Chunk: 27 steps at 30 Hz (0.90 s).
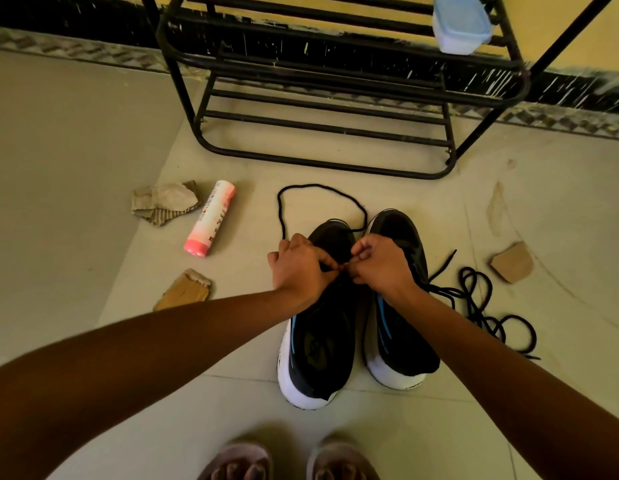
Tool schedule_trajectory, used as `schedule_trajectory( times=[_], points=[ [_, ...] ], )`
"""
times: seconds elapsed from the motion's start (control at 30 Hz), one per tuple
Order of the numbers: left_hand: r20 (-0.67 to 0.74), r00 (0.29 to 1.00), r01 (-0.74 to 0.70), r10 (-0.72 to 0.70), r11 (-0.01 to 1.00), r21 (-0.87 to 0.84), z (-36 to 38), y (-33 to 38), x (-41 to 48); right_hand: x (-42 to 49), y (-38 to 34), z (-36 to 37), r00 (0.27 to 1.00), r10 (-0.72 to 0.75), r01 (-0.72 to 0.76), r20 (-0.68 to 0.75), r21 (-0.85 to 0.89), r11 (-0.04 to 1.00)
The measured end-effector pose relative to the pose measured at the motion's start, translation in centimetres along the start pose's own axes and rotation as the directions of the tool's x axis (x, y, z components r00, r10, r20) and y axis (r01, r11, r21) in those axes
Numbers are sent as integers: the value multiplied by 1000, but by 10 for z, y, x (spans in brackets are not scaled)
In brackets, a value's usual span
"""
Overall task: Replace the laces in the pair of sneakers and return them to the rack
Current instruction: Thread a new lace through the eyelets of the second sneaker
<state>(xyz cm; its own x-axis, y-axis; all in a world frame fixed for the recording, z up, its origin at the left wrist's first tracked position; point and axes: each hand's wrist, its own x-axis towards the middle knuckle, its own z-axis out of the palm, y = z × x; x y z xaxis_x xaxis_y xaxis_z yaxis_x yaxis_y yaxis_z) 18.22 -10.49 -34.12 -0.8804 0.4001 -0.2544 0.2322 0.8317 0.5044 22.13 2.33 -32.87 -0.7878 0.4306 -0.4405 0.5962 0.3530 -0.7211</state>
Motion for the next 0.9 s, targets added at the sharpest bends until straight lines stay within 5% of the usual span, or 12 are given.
schedule_trajectory(
  times=[0.67,0.9],
  points=[
    [10,998,59,-59,998,-24,6,3,-2,7,-7,1,995,83,-79,50,-64,995],
    [-55,996,65,-66,998,-13,11,3,-5,13,-13,-3,988,103,-70,118,-254,965]
  ],
)
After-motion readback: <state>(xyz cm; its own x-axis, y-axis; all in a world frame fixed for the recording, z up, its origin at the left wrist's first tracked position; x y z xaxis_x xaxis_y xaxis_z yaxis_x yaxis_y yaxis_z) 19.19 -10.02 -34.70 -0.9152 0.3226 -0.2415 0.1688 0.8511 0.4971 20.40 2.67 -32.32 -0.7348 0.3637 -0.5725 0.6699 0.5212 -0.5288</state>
